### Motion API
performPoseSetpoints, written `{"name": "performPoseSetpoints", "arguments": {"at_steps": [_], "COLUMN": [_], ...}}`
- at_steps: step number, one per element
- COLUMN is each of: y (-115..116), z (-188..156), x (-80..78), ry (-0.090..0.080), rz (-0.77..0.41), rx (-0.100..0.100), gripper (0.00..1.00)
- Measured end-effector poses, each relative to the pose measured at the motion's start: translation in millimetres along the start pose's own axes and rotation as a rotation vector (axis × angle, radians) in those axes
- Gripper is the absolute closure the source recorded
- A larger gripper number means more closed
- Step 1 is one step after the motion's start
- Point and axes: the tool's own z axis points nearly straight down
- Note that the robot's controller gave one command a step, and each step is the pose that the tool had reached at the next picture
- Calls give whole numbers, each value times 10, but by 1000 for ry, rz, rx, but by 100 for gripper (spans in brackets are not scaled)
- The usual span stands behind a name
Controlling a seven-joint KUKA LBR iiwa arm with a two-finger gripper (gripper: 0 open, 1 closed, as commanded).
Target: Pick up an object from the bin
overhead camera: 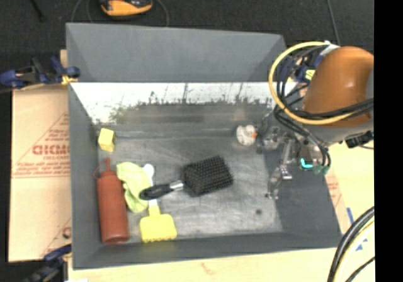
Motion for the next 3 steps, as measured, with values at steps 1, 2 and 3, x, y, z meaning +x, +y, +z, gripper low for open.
{"name": "performPoseSetpoints", "arguments": {"at_steps": [1,2,3], "y": [2,53,453], "z": [-36,259,577], "x": [-17,-265,-456], "ry": [-7,-15,-7], "rz": [-2,-58,-195], "rx": [1,3,2], "gripper": [0,0,0]}}
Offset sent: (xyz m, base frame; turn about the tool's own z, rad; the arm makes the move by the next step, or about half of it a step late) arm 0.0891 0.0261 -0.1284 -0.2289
